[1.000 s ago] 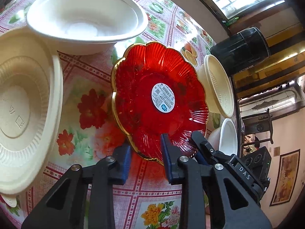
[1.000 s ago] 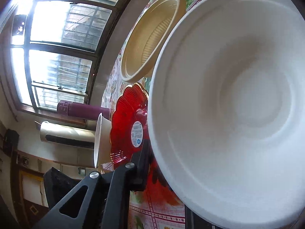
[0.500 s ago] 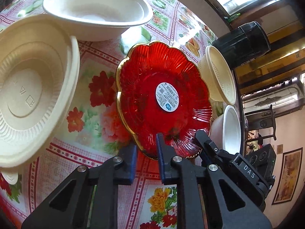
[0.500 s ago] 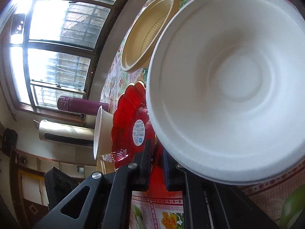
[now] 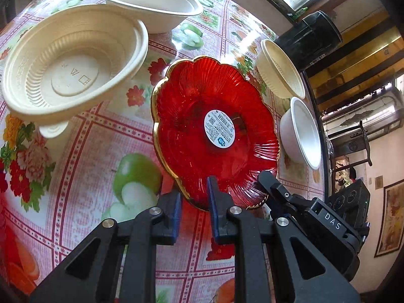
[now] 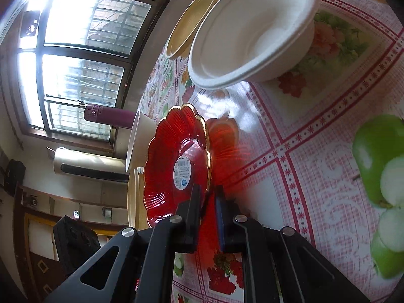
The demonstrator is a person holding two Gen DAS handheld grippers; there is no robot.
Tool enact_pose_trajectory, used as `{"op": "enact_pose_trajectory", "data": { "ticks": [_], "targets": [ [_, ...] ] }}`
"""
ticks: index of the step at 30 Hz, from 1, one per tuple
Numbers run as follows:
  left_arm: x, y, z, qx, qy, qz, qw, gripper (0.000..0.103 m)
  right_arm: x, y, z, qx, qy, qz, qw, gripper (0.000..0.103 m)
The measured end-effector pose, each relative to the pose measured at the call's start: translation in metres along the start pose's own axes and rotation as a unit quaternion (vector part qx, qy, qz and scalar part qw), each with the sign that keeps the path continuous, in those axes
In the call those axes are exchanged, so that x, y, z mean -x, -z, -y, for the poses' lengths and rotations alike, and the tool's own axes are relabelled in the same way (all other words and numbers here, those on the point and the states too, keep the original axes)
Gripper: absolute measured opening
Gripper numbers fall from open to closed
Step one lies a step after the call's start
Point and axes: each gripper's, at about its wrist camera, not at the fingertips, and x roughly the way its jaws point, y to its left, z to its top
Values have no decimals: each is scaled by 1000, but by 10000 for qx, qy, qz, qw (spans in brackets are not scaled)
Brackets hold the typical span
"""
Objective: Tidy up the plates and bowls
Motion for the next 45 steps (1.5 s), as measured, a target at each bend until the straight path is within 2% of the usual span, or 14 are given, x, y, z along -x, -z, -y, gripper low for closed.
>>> {"op": "enact_pose_trajectory", "data": {
  "ticks": [7,17,23,29,37,40,45],
  "targets": [
    [26,28,1,-279,-14,241,9993,17,26,28,-3,225,-23,9,9997,11],
    [103,49,-21,-552,-196,1096,9923,17,42,67,-59,921,-265,-81,9954,10],
    [143,61,-61,-493,-434,1494,9866,17,27,101,-99,1409,-332,-378,9887,10],
    [169,70,-107,-219,-656,1708,9829,18,-9,141,-145,1911,-275,-775,9781,10],
    [188,84,-155,-98,-1205,1828,9757,20,-51,199,-186,2559,-86,-1239,9587,12],
    [183,84,-172,-31,-1349,1697,9762,22,-65,212,-188,2672,50,-1394,9535,13],
    [171,82,-191,198,-1351,1469,9797,23,-83,224,-189,2895,378,-1499,9446,14]
  ]
}}
